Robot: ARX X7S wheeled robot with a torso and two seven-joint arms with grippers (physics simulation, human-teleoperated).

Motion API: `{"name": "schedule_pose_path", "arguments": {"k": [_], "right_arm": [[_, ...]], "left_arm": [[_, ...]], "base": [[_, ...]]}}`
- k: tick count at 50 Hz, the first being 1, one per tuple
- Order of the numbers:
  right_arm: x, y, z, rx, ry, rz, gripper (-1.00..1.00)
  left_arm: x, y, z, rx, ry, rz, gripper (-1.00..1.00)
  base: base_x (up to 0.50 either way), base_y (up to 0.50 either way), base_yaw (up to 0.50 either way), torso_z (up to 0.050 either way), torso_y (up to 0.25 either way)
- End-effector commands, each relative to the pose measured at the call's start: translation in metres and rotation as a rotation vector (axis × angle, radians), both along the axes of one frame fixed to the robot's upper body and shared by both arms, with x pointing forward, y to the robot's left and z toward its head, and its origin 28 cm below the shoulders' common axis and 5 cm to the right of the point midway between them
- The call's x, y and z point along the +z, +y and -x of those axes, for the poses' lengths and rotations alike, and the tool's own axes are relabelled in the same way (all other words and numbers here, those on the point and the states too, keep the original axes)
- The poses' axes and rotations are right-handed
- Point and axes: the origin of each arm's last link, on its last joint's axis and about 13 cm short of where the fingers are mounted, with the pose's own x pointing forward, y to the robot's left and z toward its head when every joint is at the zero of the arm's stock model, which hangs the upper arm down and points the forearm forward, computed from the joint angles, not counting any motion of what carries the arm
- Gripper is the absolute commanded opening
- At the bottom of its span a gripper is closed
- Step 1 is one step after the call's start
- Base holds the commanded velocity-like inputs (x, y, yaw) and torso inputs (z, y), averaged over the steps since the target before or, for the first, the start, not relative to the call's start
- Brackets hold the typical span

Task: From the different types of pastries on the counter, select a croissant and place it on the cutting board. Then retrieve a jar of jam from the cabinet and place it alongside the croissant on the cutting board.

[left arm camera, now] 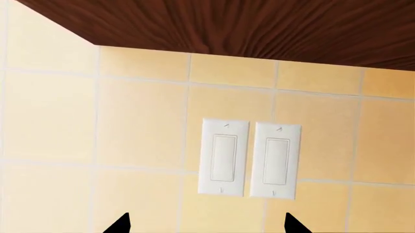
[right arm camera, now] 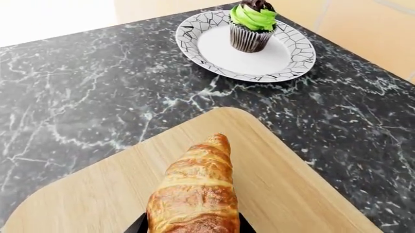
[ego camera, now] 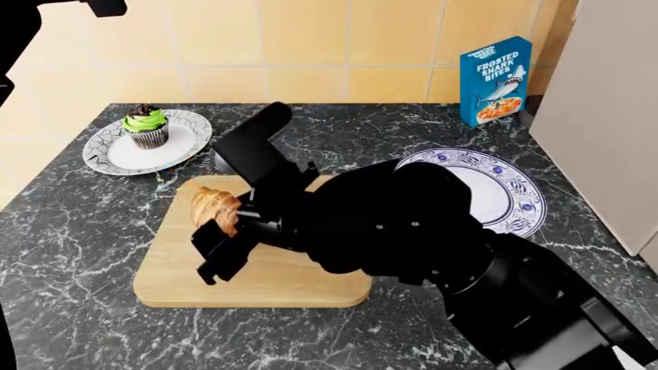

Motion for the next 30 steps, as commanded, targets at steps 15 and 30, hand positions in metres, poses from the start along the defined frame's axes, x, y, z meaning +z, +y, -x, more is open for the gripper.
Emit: {"name": "schedule_pose_path", "arguments": {"k": [15,30], "right_arm": [[-0.011,0.003,-0.001,0.010,0.024,0.049,1.00],[0.014,0.000,-0.003,-0.005,-0.059,0.003,1.00]], "left_arm": [[-0.003,0.001,-0.001,0.000,0.005,0.006,1.00],[-0.003,0.003,-0.001,0.005,0.005,0.013,1.00]], "base": [[0.00,0.00,0.00,0.000,0.000],[0.00,0.00,0.00,0.000,0.000]]}}
